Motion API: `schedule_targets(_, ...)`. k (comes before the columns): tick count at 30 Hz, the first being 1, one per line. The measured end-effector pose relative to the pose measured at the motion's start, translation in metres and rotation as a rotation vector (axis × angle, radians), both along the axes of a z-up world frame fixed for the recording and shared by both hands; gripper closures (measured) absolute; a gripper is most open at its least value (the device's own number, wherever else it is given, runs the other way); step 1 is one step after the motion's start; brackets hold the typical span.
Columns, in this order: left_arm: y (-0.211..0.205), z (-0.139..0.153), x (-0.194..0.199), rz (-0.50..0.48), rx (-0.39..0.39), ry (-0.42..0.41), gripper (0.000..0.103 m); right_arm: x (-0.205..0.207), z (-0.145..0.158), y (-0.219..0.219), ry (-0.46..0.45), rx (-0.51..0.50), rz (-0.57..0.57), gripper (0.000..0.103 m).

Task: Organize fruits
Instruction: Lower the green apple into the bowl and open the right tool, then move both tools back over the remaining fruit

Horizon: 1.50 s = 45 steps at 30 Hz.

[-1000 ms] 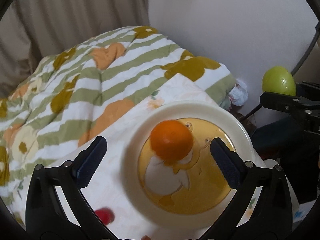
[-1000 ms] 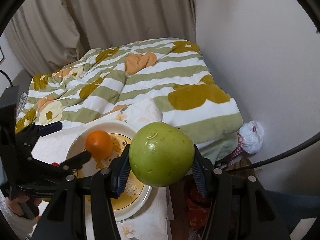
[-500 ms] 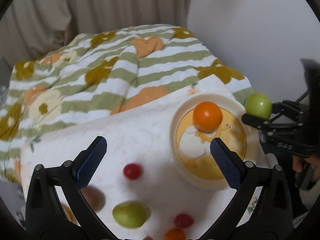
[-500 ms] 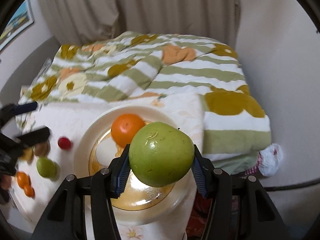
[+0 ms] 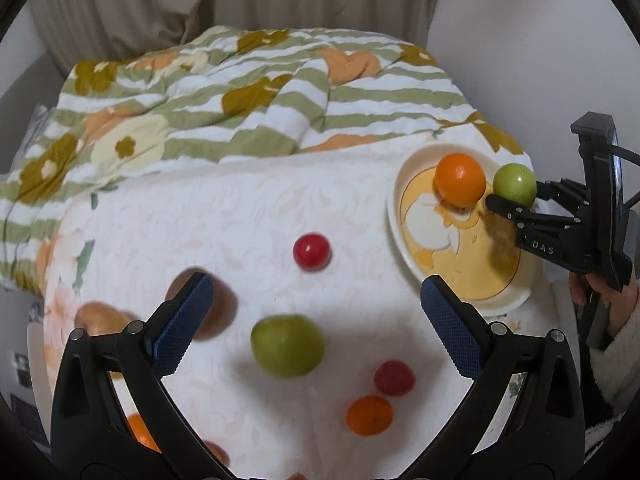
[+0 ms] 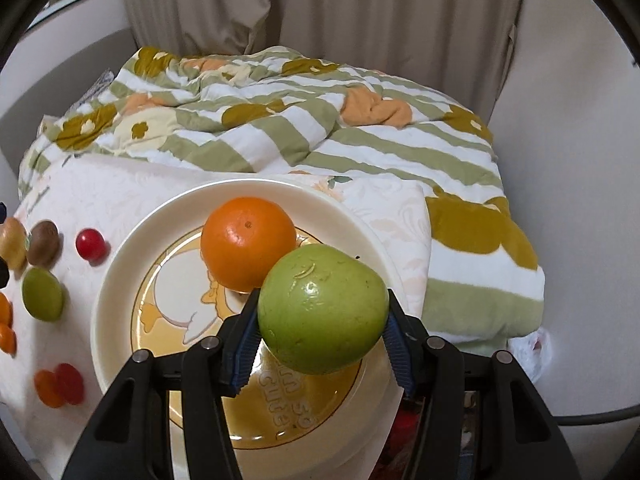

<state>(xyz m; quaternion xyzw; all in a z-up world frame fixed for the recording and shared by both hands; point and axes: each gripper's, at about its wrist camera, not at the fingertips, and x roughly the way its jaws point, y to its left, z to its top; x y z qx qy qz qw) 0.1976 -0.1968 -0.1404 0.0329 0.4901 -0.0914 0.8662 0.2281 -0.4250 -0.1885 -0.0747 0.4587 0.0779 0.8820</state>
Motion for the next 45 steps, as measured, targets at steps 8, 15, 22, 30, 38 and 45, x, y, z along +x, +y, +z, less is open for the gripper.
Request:
schedule_targets(8, 0.006, 0.001, -0.013, 0.04, -0.033, -0.003, 0.0, -0.005, 0.013, 0.0, -0.078, 0.009, 0.01, 0.006)
schedule_targets(15, 0.011, 0.01, -0.028, 0.076, -0.048, -0.035, 0.0, -0.01, 0.028, -0.007, -0.121, 0.056, 0.006, 0.001)
schedule_targets(22, 0.014, 0.04, -0.041, 0.106, -0.028, -0.081, 0.0, -0.022, 0.056, -0.018, -0.09, 0.085, -0.018, 0.001)
schedule_targets(30, 0.026, 0.077, -0.056, 0.113, -0.024, -0.143, 0.0, -0.056, 0.092, -0.027, -0.084, 0.091, -0.084, 0.001)
schedule_targets(38, 0.077, 0.106, -0.087, 0.118, -0.046, -0.204, 0.0, -0.106, 0.136, 0.009, -0.118, 0.107, -0.134, 0.001)
schedule_targets(45, 0.136, 0.107, -0.117, 0.108, -0.075, -0.197, 0.0, -0.144, 0.148, 0.055, -0.135, 0.099, -0.206, 0.001)
